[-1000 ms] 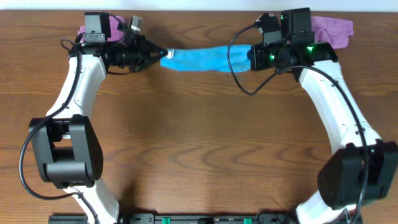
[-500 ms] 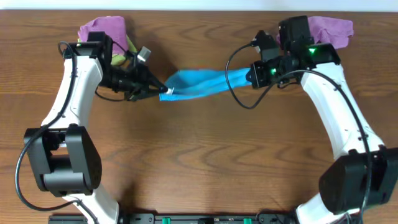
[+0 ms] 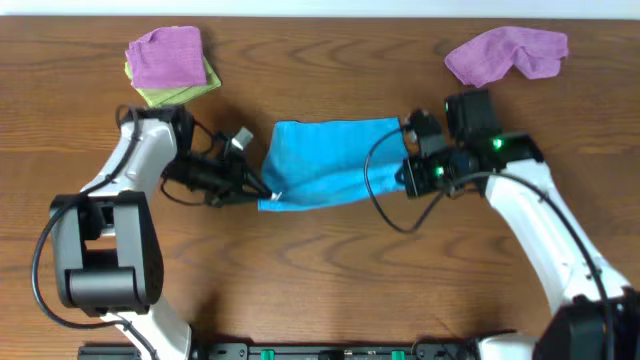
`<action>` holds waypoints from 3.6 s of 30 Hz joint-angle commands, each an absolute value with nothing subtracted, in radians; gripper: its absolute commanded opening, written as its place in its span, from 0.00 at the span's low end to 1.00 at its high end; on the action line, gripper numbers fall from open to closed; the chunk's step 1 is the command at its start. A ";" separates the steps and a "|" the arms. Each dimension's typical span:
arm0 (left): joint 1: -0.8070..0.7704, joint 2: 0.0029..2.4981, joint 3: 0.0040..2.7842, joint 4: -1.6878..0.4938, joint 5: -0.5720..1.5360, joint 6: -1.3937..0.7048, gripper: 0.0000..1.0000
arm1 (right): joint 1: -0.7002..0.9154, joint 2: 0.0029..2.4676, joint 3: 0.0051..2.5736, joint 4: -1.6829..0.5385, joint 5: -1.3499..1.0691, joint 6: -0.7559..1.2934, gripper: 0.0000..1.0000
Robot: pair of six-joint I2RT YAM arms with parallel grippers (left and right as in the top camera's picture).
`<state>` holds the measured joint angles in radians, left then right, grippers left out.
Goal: Fold the cloth
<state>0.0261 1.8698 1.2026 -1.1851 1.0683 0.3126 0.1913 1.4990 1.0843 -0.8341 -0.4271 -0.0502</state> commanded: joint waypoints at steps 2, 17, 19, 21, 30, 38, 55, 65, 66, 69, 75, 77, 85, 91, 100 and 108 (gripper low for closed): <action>0.032 1.851 1.121 -1.161 1.066 0.368 0.06 | 0.197 1.406 0.959 -0.789 -0.442 0.009 0.01; 0.032 1.851 0.868 -1.005 1.066 0.357 0.06 | 0.198 1.318 0.673 -0.657 -0.434 0.116 0.02; 0.032 1.850 0.869 -1.003 1.074 0.341 0.06 | 0.198 1.318 0.673 -0.647 -0.426 0.119 0.01; 0.032 1.848 0.869 -0.992 1.075 0.313 0.06 | 0.198 1.318 0.673 -0.617 -0.422 0.120 0.01; 0.032 1.742 0.891 -0.772 1.083 0.003 0.06 | 0.198 1.318 0.673 -0.413 -0.385 0.168 0.01; -0.010 1.688 0.891 -0.439 0.955 -0.332 0.06 | 0.198 1.341 0.673 -0.220 -0.300 0.190 0.01; -0.080 1.691 0.891 -0.062 0.699 -0.579 0.06 | 0.197 1.582 0.713 0.120 -0.231 0.186 0.01; -0.095 1.766 0.891 0.085 0.617 -0.615 0.06 | 0.194 1.747 0.850 0.146 -0.207 0.147 0.01; -0.095 1.777 0.891 0.101 0.617 -0.615 0.06 | 0.192 1.761 0.863 0.146 -0.207 0.141 0.01; -0.095 1.818 0.891 0.148 0.613 -0.630 0.06 | 0.185 1.799 0.889 0.147 -0.206 0.141 0.01; -0.095 1.876 0.891 0.219 0.613 -0.651 0.05 | 0.177 1.850 0.899 0.173 -0.205 0.122 0.01; -0.095 1.878 0.891 0.218 0.603 -0.651 0.06 | 0.175 1.864 0.899 0.177 -0.183 0.118 0.01; -0.097 1.878 0.891 0.222 0.564 -0.646 0.06 | 0.175 1.901 0.900 0.214 -0.183 0.103 0.01; -0.098 1.878 0.891 0.222 0.527 -0.635 0.22 | 0.175 1.901 0.900 0.214 -0.180 0.104 0.13; -0.084 1.868 0.916 0.220 0.559 -0.596 0.45 | 0.175 1.859 0.900 0.194 -0.191 0.128 0.54; -0.041 1.776 1.010 0.031 0.583 -0.498 0.66 | 0.176 1.697 0.900 0.034 -0.192 0.209 0.84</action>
<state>-0.0536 1.8435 0.9604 0.0757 0.5724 -0.5659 0.1802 1.7638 0.8845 0.0631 -0.1864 0.1635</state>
